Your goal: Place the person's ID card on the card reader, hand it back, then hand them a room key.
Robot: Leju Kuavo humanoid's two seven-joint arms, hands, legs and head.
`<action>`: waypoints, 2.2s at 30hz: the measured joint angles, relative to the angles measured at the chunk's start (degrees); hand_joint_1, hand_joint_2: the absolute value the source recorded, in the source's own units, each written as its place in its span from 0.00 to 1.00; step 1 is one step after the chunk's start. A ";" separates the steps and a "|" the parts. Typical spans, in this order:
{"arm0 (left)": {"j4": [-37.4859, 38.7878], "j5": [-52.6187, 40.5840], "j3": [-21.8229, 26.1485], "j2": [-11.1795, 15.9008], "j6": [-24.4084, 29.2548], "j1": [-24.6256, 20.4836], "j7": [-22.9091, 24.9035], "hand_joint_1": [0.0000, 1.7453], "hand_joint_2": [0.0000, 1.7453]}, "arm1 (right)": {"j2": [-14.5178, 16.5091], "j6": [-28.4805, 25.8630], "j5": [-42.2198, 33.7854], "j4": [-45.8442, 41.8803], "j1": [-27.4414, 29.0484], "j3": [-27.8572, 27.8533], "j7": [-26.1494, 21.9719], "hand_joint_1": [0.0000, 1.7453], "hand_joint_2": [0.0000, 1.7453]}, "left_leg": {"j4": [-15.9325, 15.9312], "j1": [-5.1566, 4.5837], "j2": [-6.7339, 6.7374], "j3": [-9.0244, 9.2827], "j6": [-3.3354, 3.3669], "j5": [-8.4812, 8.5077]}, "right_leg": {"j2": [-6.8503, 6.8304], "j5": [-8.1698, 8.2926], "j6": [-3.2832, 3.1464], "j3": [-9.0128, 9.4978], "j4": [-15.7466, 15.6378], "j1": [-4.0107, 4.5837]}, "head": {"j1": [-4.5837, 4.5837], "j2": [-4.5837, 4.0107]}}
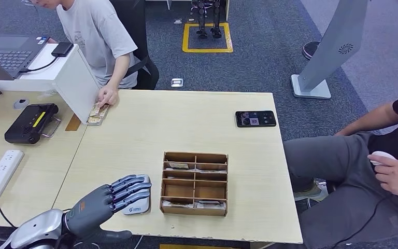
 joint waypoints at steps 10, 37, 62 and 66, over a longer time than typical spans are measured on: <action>0.20 -4.23 -0.03 -0.31 2.05 -0.02 2.97 0.00 1.00 | 0.00 0.00 -0.09 -0.14 0.00 -0.02 0.05 0.00 1.00 | 0.00 0.00 0.00 0.01 0.00 0.00 | 0.00 0.00 0.00 0.00 0.00 0.00 | 0.00 0.00; 15.89 -17.69 -6.55 -15.70 11.63 -4.48 17.99 0.00 1.00 | 0.57 1.33 -0.45 -0.74 -0.31 -0.25 1.55 0.00 1.00 | 0.03 -0.02 -0.06 0.00 0.00 0.00 | -0.02 0.02 0.03 -0.01 -0.01 -0.01 | -0.04 0.00; 16.41 -9.44 -6.56 -14.59 6.99 -2.81 13.64 0.00 1.00 | 0.63 1.31 -0.46 -0.75 -0.22 -0.28 1.54 0.00 1.00 | 0.03 -0.02 -0.07 0.00 0.00 0.00 | -0.03 0.02 0.04 0.00 -0.01 -0.01 | -0.04 0.00; 16.41 -9.44 -6.56 -14.59 6.99 -2.71 13.64 0.00 1.00 | 0.63 1.31 -0.55 -0.75 -0.22 -0.28 1.53 0.00 1.00 | 0.03 -0.02 -0.07 0.00 0.00 0.00 | -0.03 0.02 0.04 0.00 -0.01 -0.01 | -0.04 0.00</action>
